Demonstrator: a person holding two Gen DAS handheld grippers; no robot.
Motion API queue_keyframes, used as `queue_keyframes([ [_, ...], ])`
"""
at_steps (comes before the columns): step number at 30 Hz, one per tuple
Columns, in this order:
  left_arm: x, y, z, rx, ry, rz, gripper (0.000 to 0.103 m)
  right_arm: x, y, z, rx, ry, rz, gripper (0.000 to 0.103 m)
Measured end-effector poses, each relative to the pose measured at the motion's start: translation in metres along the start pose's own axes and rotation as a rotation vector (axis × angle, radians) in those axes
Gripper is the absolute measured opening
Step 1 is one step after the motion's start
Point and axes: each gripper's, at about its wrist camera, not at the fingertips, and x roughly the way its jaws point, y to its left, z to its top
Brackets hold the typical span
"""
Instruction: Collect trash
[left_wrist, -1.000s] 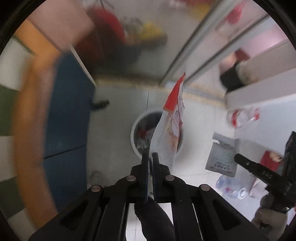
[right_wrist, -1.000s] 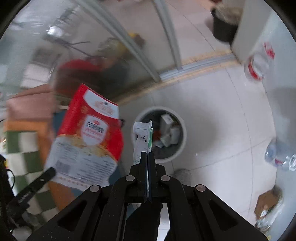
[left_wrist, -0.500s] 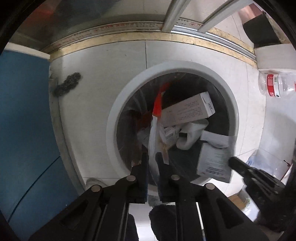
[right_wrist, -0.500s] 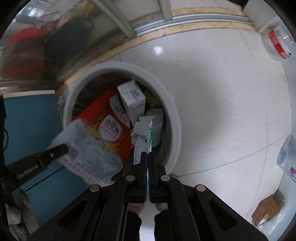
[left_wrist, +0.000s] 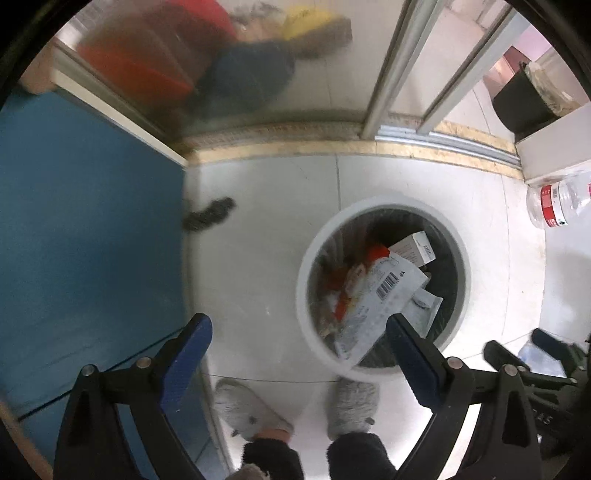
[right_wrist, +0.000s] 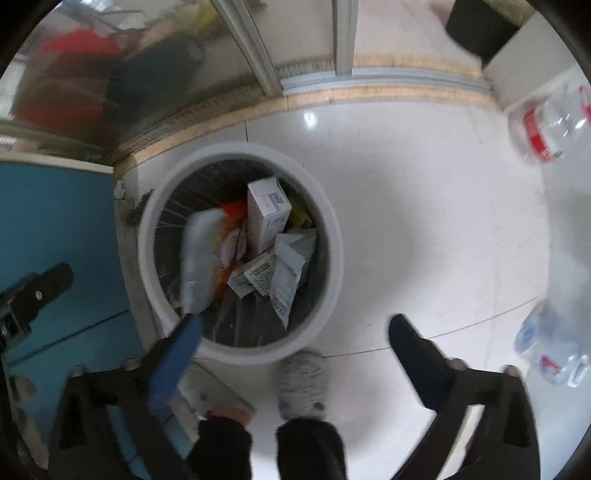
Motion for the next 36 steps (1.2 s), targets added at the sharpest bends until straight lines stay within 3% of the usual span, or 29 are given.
queue_keyframes([
  [5,-0.077,0.002,-0.026,-0.006,-0.083,-0.004,0.097,-0.090,0.011,-0.024,-0.038,-0.128,-0.044,0.103],
  [12,-0.195,0.005,-0.072,-0.001,-0.181,-0.035,0.097,-0.236,0.029,-0.082,-0.049,-0.285,-0.060,0.103],
  [24,-0.390,0.033,-0.178,0.020,-0.352,-0.095,0.097,-0.468,0.046,-0.229,0.010,-0.458,-0.026,0.103],
  [31,-0.479,0.051,-0.227,0.029,-0.447,-0.130,0.097,-0.564,0.053,-0.312,0.028,-0.526,0.020,0.103],
  [36,-0.528,0.059,-0.254,0.030,-0.476,-0.169,0.097,-0.613,0.049,-0.349,0.010,-0.543,0.079,0.103],
])
